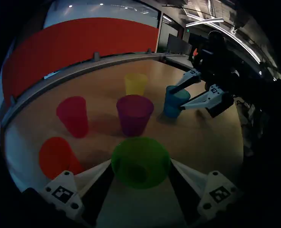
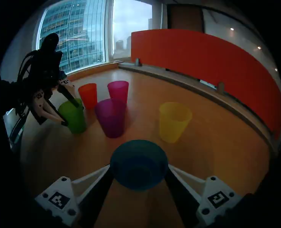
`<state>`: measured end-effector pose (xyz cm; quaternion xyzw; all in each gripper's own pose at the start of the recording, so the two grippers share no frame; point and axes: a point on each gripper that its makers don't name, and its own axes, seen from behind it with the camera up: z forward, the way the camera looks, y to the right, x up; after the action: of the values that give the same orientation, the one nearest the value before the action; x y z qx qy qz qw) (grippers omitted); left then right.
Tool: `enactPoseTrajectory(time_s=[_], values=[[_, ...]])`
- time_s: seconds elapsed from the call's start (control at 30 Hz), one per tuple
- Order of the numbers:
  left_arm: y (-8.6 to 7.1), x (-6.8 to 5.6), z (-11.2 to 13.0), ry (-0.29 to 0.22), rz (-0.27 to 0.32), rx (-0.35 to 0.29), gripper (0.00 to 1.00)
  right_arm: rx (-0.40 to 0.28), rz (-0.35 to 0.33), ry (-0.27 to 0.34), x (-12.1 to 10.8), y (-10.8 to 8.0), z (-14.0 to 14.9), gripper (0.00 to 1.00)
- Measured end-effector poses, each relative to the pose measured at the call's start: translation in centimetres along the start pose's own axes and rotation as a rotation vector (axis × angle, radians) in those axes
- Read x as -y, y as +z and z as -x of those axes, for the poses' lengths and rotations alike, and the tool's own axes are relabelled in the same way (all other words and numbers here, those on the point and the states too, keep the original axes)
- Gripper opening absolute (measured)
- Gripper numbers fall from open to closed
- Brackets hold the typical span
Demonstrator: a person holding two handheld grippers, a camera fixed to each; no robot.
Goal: Pour water
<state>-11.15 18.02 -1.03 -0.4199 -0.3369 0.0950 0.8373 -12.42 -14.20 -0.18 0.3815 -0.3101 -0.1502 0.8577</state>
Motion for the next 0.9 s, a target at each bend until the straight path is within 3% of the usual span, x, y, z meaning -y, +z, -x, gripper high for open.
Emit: enactPoseTrajectory(time_s=[0.3,0.9], values=[[-1.1,0.1,-1.0,0.008,-0.019,-0.028,0.89,-0.044,0.013,-0.003,0.1,-1.2,-1.7,0.90],[-5.1,0.0,-6.0,0.051,-0.090,-0.169,0.89,-0.176,0.071,-0.028,-0.2,-5.8,-8.0,0.90]])
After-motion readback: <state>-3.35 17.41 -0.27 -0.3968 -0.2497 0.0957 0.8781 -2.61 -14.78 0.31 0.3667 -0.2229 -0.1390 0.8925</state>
